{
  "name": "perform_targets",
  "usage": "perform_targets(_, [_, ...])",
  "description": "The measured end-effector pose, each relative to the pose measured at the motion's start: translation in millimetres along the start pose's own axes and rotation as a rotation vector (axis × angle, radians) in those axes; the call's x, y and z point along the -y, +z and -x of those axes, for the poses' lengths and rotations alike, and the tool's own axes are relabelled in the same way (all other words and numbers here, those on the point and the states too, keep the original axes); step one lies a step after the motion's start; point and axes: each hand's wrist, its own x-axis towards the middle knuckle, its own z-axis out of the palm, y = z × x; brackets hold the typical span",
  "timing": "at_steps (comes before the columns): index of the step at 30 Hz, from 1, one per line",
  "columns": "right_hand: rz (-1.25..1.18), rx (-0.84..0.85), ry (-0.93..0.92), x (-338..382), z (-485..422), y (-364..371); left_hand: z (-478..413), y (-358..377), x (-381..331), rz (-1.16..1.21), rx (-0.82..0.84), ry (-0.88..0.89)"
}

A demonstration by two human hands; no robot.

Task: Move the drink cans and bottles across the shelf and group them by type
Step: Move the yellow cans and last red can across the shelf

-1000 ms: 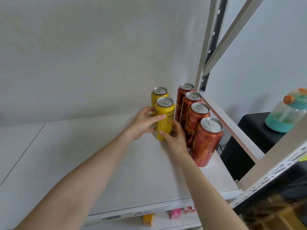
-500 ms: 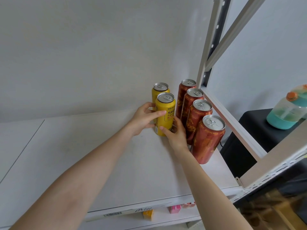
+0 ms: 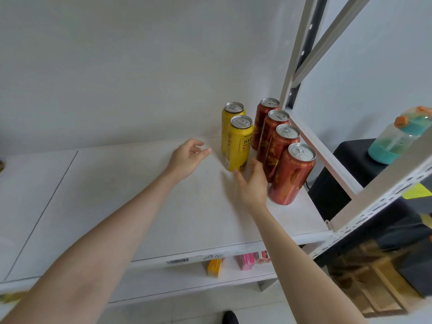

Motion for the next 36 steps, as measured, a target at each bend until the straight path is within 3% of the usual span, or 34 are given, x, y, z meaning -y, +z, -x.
perform_targets(6, [0.514,0.056,-0.157,12.4,45.7,-8.7,50.9,-36.9,26.0,-0.590,-0.099,0.236])
perform_targets(10, [0.742,0.057,-0.251,20.8,74.8,-10.4,79.3,-50.5,41.3,-0.862,-0.052,0.226])
perform_targets(19, [0.960,0.088,-0.331,31.2,132.9,-19.4,139.9,-66.4,54.3,-1.016,-0.092,0.314])
perform_targets(26, [1.001,0.078,-0.340,45.1,184.5,-20.4,195.1,-88.6,62.6,-1.020,-0.160,0.357])
perform_targets(36, [0.989,0.095,-0.376,77.5,287.0,5.6,291.3,-154.5,90.9,-1.123,-0.114,0.314])
